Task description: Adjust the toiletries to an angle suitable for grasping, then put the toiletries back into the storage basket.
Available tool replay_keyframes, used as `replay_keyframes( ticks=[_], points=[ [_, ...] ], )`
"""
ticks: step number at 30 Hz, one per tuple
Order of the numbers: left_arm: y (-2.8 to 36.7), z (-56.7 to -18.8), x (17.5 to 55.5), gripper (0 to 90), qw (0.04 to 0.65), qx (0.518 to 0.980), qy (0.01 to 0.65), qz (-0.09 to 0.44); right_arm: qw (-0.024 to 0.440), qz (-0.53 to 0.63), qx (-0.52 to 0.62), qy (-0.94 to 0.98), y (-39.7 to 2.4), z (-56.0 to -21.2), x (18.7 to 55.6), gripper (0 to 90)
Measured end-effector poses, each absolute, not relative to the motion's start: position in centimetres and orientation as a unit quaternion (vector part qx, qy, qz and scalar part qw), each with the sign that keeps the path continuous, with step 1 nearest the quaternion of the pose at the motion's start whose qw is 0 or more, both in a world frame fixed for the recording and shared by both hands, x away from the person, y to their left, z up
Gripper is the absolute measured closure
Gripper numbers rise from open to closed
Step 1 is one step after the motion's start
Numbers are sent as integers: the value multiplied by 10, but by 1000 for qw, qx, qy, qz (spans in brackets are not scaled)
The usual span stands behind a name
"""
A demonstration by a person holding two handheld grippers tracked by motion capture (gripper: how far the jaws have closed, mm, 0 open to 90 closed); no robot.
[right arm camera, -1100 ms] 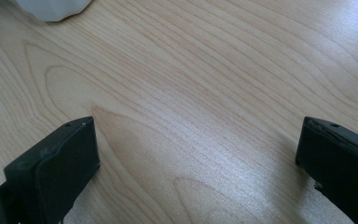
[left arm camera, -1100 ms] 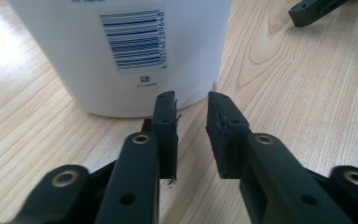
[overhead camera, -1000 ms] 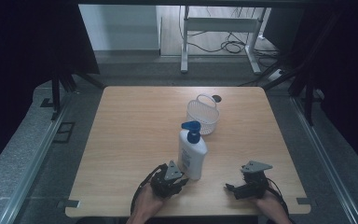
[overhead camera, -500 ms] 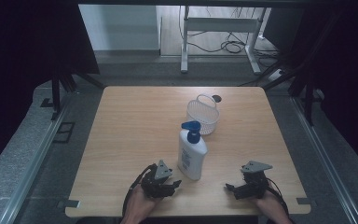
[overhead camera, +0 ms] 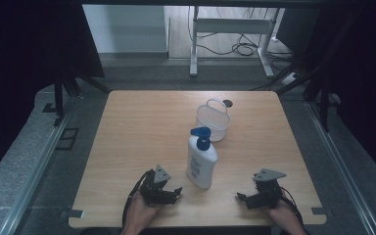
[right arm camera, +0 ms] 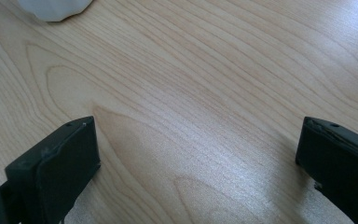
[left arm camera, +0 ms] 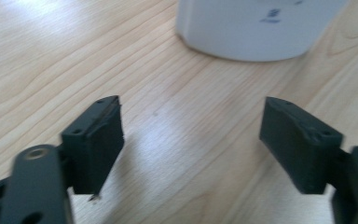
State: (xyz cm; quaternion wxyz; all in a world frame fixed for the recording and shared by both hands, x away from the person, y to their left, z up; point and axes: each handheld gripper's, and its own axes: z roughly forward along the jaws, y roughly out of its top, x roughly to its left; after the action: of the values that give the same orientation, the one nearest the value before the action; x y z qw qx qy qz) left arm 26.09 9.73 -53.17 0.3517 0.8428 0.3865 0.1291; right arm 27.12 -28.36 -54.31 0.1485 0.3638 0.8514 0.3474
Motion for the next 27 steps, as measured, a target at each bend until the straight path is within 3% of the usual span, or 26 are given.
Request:
replay_keyframes(
  ticks=[4,27],
  points=[
    [99,-537,263,127,340,841,402,128,148,347,364,851,-284,-543,271,0],
    [101,-543,263,114,342,842,393,143,147,347,362,853,-284,-543,271,0]
  ],
)
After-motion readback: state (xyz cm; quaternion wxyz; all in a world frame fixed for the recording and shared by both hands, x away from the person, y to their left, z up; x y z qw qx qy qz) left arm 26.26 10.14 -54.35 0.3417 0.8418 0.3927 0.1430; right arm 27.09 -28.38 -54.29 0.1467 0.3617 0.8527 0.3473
